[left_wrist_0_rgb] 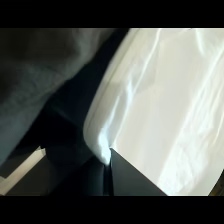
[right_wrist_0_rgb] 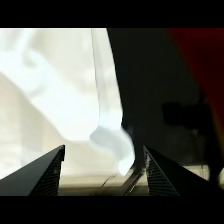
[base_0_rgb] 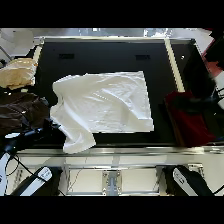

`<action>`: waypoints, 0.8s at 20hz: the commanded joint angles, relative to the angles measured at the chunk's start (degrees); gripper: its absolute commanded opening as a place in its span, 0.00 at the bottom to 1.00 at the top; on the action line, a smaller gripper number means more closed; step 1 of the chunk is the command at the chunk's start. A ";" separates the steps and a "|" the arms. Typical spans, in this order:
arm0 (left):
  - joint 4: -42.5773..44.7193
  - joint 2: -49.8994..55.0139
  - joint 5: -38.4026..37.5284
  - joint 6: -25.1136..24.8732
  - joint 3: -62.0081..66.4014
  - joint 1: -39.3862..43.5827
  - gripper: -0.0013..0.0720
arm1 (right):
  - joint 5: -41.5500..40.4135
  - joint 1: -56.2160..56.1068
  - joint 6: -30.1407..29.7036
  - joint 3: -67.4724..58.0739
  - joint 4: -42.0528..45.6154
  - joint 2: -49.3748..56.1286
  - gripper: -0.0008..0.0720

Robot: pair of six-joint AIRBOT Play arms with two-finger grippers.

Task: Fold the shirts.

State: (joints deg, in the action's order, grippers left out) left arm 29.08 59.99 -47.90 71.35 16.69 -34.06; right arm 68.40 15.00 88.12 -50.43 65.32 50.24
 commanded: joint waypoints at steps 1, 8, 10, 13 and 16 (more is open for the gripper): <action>-0.87 -0.02 -2.73 -1.38 0.02 0.17 0.03 | -0.48 -0.04 4.72 20.61 -12.76 -3.45 0.76; -0.87 -0.04 -3.15 -1.97 0.02 0.15 0.03 | -13.77 -0.04 4.31 42.21 -26.51 -7.50 0.70; -0.87 -0.04 -3.13 -1.97 0.02 0.15 0.03 | -18.86 -0.04 4.28 42.23 -27.10 -7.15 0.68; -0.87 -0.04 -3.13 -1.97 0.02 0.15 0.03 | -21.27 -0.04 3.69 42.21 -27.69 -4.15 0.67; -0.87 -0.04 -3.13 -1.97 0.02 0.15 0.03 | -24.48 -0.04 -0.83 42.21 -32.46 -0.42 0.67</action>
State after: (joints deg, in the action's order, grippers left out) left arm 28.21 59.99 -51.03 69.41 16.69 -33.91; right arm 48.77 15.00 90.83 -8.67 35.99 47.09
